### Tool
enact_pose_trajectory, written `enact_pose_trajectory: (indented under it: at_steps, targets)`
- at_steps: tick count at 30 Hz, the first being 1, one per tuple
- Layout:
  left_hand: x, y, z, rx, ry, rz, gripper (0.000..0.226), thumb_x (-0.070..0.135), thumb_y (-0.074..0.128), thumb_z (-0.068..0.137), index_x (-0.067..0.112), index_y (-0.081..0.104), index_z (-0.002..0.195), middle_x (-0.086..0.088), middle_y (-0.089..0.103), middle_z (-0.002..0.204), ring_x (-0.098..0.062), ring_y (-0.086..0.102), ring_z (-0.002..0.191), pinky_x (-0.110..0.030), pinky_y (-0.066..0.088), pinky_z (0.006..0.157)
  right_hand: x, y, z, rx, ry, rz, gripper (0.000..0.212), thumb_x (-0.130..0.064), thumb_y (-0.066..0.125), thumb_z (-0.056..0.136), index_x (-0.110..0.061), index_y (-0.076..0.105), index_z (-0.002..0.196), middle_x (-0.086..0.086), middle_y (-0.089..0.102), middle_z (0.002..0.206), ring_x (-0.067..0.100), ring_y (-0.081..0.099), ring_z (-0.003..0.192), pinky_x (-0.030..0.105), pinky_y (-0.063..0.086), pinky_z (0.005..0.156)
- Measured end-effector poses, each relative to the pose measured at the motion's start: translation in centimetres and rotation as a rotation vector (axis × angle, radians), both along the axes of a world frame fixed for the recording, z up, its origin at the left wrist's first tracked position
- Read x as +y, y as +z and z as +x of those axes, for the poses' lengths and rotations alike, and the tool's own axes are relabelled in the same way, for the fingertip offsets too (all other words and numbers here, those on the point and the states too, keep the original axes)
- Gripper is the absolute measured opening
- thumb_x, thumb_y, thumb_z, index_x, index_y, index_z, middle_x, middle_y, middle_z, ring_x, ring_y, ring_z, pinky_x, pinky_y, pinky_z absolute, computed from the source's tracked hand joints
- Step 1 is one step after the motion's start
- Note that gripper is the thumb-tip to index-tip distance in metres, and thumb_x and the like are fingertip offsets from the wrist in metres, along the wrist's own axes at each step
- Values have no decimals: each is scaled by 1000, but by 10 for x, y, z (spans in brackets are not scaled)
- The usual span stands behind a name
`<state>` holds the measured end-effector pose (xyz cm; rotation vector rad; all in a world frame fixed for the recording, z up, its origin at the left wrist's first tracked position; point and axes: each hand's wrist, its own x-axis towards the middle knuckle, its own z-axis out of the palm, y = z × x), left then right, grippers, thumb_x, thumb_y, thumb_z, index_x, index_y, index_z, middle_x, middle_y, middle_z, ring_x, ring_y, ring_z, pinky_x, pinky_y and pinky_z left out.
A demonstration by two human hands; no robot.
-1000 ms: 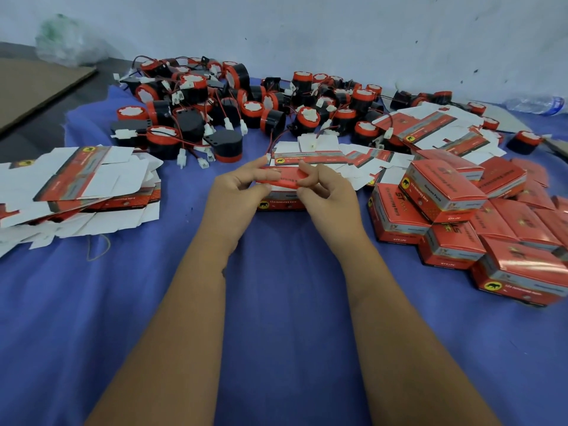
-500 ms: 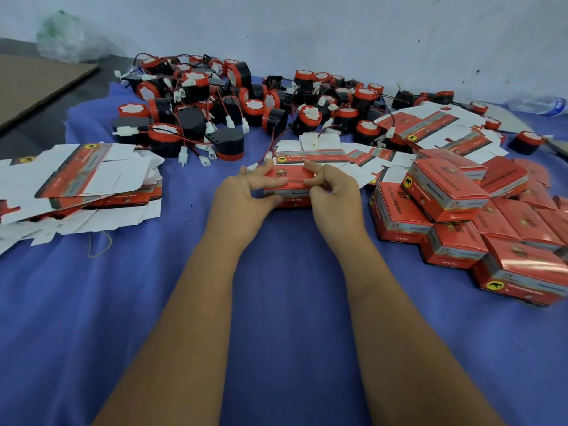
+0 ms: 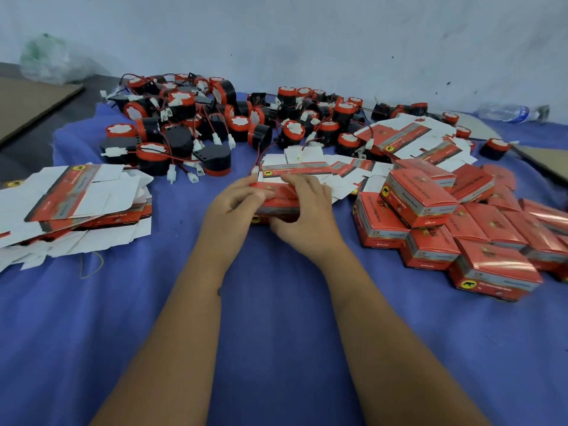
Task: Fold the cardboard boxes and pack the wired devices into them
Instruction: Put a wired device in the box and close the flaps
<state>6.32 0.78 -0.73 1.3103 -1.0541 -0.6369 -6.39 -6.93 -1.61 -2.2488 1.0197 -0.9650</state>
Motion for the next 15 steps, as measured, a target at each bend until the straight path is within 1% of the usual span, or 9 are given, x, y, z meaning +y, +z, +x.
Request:
enact_pose_trajectory:
  at_steps: [1, 3, 5, 6, 8, 10, 12, 15]
  targets:
    - [0, 0, 1, 14, -9, -1, 26, 14, 51, 100, 25, 74, 101, 16, 57, 132, 19, 52, 108, -2, 42, 81, 0, 1, 0, 24, -29, -37, 64, -31, 76, 72, -22, 52, 130, -9, 39, 117, 8, 30, 109, 24, 35, 94]
    - [-2, 0, 1, 14, -15, 9, 29, 19, 45, 103, 27, 72, 114, 17, 55, 135, 17, 49, 115, -1, 40, 85, 2, 3, 1, 45, -64, -68, 60, -40, 79, 70, -20, 58, 122, -9, 38, 109, 8, 31, 104, 25, 36, 93]
    - [-4, -2, 2, 15, 14, 14, 31, 24, 41, 105, 31, 64, 125, 19, 53, 135, 10, 47, 122, -8, 38, 96, 7, 5, 1, 36, -104, -123, 59, -44, 79, 68, -18, 59, 116, -7, 43, 109, 10, 35, 102, 26, 40, 89]
    - [-4, -2, 2, 18, 36, 12, 30, 25, 40, 106, 35, 59, 126, 23, 54, 131, 8, 48, 123, -11, 36, 98, 9, 7, 1, 12, -134, -169, 59, -42, 79, 68, -16, 58, 116, -4, 46, 111, 12, 37, 103, 28, 41, 88]
    - [-4, -2, 2, 8, 66, 40, 26, 29, 40, 106, 46, 54, 120, 34, 53, 118, 3, 49, 121, -11, 34, 95, 13, 13, -1, -45, -232, -262, 61, -36, 78, 70, -12, 57, 122, 4, 50, 117, 20, 43, 107, 32, 41, 90]
    - [-4, -2, 2, -2, 84, 92, 22, 36, 41, 104, 53, 53, 110, 38, 53, 111, 1, 51, 118, -10, 35, 87, 13, 23, -7, -68, -377, -352, 61, -36, 77, 72, -12, 56, 125, 9, 52, 116, 26, 46, 104, 33, 39, 88]
    - [-3, -3, 2, 1, 100, 117, 18, 42, 40, 100, 53, 54, 105, 32, 57, 110, 0, 53, 115, -12, 35, 82, 11, 35, -17, -77, -532, -451, 54, -40, 75, 74, -13, 59, 118, 10, 54, 112, 27, 47, 99, 35, 39, 84]
    - [-4, -5, 5, -6, 119, 129, 21, 45, 41, 97, 46, 57, 110, 21, 61, 106, 0, 56, 103, -17, 38, 77, 7, 45, -43, -70, -691, -533, 45, -41, 74, 76, -12, 62, 108, 12, 56, 108, 29, 50, 98, 34, 37, 84]
